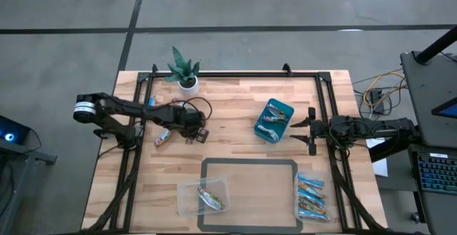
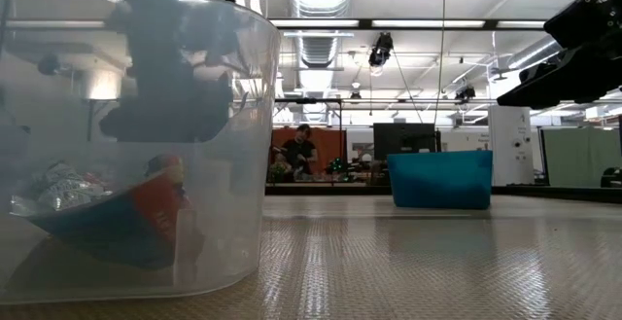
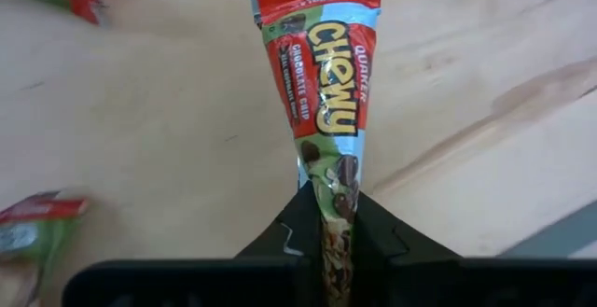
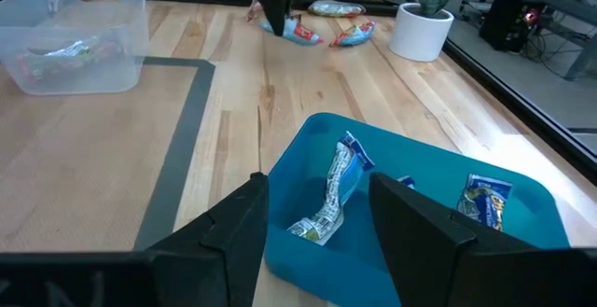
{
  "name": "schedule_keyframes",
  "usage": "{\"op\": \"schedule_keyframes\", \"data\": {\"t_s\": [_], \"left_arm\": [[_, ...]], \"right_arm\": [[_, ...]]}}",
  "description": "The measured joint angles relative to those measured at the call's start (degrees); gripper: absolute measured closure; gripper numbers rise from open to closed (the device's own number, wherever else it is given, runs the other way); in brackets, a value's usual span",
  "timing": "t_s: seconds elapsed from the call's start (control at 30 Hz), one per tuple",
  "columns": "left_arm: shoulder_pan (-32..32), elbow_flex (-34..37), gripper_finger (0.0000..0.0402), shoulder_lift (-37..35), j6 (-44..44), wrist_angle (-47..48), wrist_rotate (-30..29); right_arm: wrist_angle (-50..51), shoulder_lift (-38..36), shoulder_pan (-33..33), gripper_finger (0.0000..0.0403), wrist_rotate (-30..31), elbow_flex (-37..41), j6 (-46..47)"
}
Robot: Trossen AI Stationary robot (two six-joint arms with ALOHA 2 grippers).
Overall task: Pick and place Granola Bars by type
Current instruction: Put the red granola bar into the left transparent bin
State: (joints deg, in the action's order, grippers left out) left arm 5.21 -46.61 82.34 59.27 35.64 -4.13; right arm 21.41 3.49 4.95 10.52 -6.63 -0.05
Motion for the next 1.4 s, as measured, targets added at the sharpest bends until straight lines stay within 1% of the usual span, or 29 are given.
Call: {"op": "schedule_keyframes", "data": {"t_s": [0.17, 0.3, 0.57, 0.73, 0.83, 1.1, 1.33, 1.4], "left_arm": [[-0.2, -5.7, 0.0394, -0.5, 3.5, 7.1, -0.3], [-0.9, -9.9, 0.0394, -1.3, 6.8, 10.2, -0.4], [-5.8, -17.1, 0.0395, -2.4, 12.5, 18.1, -1.4], [-11.5, -21.7, 0.0395, -2.6, 14.0, 23.8, -3.1], [-15.2, -23.3, 0.0395, -2.6, 15.7, 26.0, -4.3], [-25.1, -23.8, 0.0395, -2.6, 23.0, 25.9, -6.9], [-33.2, -23.9, 0.0395, -2.2, 32.9, 25.2, -11.1], [-35.1, -23.9, 0.0395, -1.6, 35.9, 24.6, -11.5]], "right_arm": [[0.0, 0.0, 0.0, 0.0227, 0.0, 0.0, 0.0], [0.0, 0.0, 0.0, 0.0227, 0.0, 0.0, 0.0], [0.0, 0.0, 0.0, 0.0227, 0.0, 0.0, 0.0], [0.0, 0.0, 0.0, 0.0227, 0.0, 0.0, 0.0], [0.0, 0.0, 0.0, 0.0227, 0.0, 0.0, 0.0], [0.0, 0.0, 0.0, 0.0227, 0.0, 0.0, 0.0], [0.0, 0.0, 0.0, 0.0227, 0.0, 0.0, 0.0], [0.0, 0.0, 0.0, 0.0227, 0.0, 0.0, 0.0]]}}
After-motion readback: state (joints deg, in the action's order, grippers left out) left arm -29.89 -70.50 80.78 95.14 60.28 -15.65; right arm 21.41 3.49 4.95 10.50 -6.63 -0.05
